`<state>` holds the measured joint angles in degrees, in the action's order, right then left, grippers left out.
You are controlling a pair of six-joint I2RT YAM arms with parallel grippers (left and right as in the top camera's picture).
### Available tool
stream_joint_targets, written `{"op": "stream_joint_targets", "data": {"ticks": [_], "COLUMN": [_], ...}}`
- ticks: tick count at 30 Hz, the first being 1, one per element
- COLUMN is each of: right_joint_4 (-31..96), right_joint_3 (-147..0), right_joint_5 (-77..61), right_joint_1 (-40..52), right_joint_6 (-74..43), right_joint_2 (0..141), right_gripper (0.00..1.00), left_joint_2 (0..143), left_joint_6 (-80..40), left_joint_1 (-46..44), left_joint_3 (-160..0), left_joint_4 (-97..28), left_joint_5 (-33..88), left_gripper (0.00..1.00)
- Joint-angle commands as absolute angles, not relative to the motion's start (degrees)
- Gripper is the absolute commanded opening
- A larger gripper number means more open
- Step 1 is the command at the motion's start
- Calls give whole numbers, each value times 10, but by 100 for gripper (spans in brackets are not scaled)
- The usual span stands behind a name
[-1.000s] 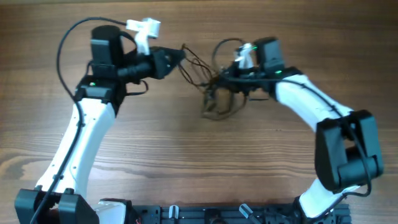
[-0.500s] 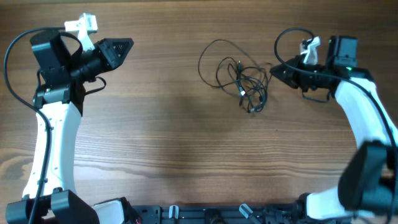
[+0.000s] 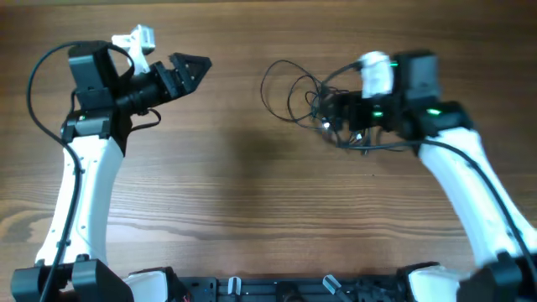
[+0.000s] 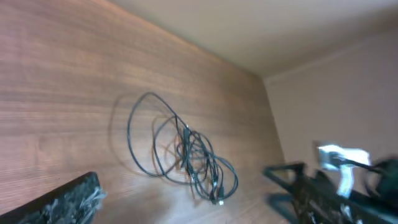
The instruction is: Untangle cables
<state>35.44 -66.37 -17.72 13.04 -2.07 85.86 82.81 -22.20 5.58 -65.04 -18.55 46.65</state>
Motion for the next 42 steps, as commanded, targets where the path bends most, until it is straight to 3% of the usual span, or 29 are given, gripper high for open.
{"op": "stream_joint_targets", "data": {"ticks": [1,3,5,7,8,10,14,17,20,23,27,28,30,33,39,42], "right_joint_4": [319,285,283,286,286,295,308,309,319,344,290,272,242,223,196,243], "right_joint_3": [-661,-661,-661,-661,-661,-681,-757,-765,-765,-765,-772,-779,-798,-835,-904,-904], "right_joint_5": [-6,-1,-82,-211,-224,-286,-420,-421,-427,-437,-446,-442,-409,-401,-402,-426], "right_joint_1": [158,156,155,155,155,150,130,131,134,136,124,112,60,-53,-309,-334], "right_joint_6": [24,20,11,11,6,-49,-50,-58,-80,-75,-79,-93,-143,-184,-257,-231], "right_joint_2": [949,993,1012,1013,1013,1000,934,868,818,794,748,737,712,690,689,701], "right_gripper": [100,100,58,10,4,4,4,4,4,4,4,4,4,4,4,4], "left_joint_2": [825,827,828,830,832,844,878,924,973,997,1041,1057,1091,1114,1114,1114], "left_joint_6": [-219,-219,-219,-243,-266,-338,-339,-371,-461,-461,-453,-452,-452,-452,-403,-403], "left_joint_1": [24,3,-25,-55,-65,-97,-155,-208,-243,-261,-295,-303,-314,-307,-176,-119], "left_joint_3": [-656,-656,-656,-656,-656,-656,-656,-656,-656,-656,-656,-656,-656,-656,-656,-656], "left_joint_4": [-207,-229,-247,-254,-254,-253,-272,-255,-152,-51,-38,-39,-47,-94,-191,-211], "left_joint_5": [451,437,401,351,322,269,280,298,345,380,375,369,347,279,239,239], "left_gripper": [100,100,100,100,100,100,100,100,100,100,99,94,83,80,82,81]}}
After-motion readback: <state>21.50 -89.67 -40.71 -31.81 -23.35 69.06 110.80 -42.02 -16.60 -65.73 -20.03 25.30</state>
